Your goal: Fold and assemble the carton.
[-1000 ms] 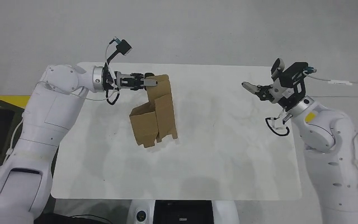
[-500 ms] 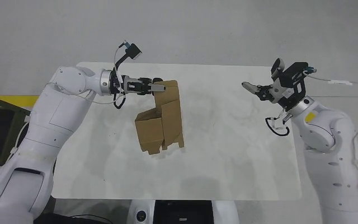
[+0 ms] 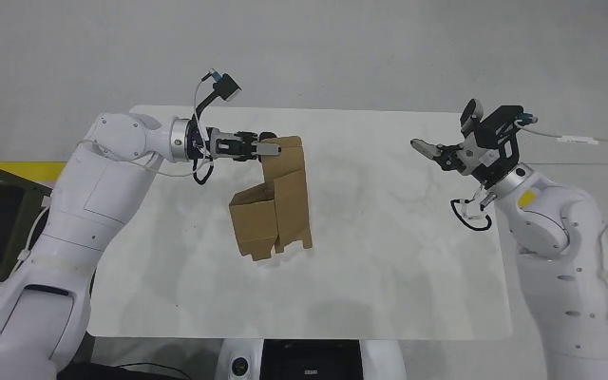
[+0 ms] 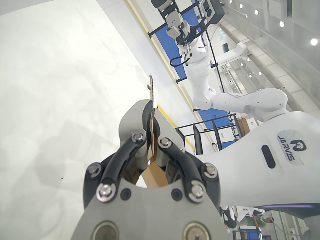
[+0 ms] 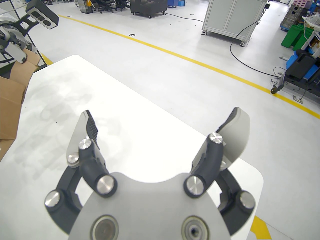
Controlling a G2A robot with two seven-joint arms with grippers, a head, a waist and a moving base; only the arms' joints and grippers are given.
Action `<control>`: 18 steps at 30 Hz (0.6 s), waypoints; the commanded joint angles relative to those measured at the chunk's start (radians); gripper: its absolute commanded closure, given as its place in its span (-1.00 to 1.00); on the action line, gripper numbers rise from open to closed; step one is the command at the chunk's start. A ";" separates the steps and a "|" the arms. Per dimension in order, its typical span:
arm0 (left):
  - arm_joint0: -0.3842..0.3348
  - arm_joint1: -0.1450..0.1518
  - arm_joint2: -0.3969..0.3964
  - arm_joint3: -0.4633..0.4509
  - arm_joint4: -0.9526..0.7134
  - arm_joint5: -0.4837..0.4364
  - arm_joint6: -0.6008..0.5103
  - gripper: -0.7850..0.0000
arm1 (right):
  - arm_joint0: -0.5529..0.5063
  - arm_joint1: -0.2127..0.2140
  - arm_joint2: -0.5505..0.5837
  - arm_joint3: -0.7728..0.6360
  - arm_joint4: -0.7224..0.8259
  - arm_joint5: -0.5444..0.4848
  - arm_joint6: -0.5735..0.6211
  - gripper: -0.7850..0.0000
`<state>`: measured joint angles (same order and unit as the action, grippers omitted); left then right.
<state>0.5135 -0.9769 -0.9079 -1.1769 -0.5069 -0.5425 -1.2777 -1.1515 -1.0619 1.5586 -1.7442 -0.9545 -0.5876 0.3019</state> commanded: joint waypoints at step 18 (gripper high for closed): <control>0.014 -0.017 0.057 -0.071 0.030 -0.004 0.004 1.00 | 0.151 -0.005 -0.254 0.219 0.659 -0.210 0.366 -1.00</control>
<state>0.5319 -0.9919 -0.8598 -1.2502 -0.4782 -0.5416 -1.2788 -1.0106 -1.0668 1.3211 -1.5335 -0.3492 -0.7990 0.6284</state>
